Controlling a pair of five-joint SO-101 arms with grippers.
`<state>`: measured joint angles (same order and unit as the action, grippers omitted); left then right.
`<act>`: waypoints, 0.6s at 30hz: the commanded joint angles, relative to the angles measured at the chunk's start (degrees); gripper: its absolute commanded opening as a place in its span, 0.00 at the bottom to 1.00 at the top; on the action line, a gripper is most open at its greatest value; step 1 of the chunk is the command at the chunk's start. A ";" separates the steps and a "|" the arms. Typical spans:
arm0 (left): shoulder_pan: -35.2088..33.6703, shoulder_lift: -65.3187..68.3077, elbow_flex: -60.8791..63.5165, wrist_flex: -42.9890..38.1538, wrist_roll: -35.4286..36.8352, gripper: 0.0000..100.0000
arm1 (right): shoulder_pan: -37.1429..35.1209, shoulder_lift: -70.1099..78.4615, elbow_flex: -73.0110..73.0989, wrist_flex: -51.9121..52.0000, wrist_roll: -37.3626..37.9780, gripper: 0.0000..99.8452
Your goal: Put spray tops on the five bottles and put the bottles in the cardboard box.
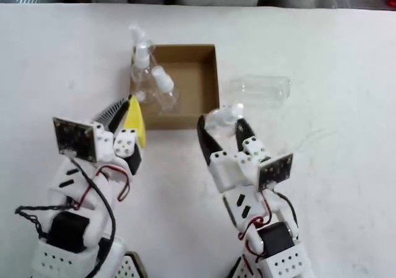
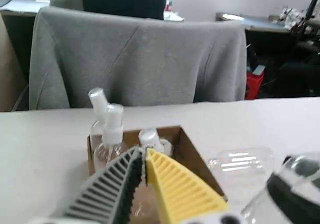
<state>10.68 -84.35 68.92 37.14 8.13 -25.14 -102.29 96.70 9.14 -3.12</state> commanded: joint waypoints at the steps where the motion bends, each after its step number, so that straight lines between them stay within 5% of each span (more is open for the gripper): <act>1: -2.15 0.04 5.80 0.09 0.70 0.02 | 2.07 -0.84 0.18 -6.99 4.84 0.01; 9: -4.88 0.04 19.78 -4.31 0.70 0.02 | 2.24 -0.75 0.00 -14.73 13.63 0.01; 18: -11.47 0.04 28.48 -13.19 0.26 0.02 | 1.98 -0.04 -6.15 -15.43 14.07 0.01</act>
<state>1.54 -84.18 97.58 26.51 8.22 -23.38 -102.37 94.77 -4.84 10.33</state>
